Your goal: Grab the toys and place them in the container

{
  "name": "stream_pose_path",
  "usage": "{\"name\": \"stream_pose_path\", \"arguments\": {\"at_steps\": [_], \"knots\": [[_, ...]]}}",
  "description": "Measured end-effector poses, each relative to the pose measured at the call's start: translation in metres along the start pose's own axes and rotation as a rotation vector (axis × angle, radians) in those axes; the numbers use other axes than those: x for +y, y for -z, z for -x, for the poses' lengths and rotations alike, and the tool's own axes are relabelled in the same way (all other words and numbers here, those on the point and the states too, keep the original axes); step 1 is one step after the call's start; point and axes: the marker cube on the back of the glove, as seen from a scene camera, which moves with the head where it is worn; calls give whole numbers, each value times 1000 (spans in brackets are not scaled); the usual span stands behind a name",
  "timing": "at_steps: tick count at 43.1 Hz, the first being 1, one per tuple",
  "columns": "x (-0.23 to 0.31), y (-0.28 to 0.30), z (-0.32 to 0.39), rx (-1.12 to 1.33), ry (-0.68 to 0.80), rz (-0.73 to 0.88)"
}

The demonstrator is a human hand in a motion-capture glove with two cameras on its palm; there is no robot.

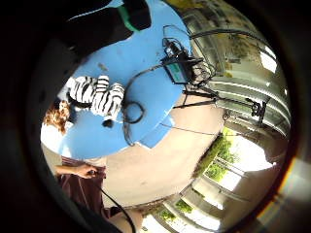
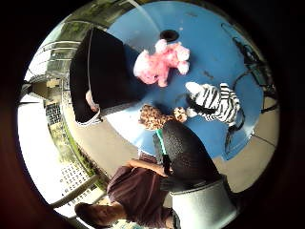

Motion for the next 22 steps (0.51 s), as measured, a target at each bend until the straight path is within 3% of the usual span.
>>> {"name": "stream_pose_path", "arguments": {"at_steps": [5,12,16,22], "knots": [[-16,-63,-9,78,42,140],[-35,-134,-14,-21,90,224],[-41,-149,-14,-129,135,161],[-45,-160,-5,-57,124,-46]]}}
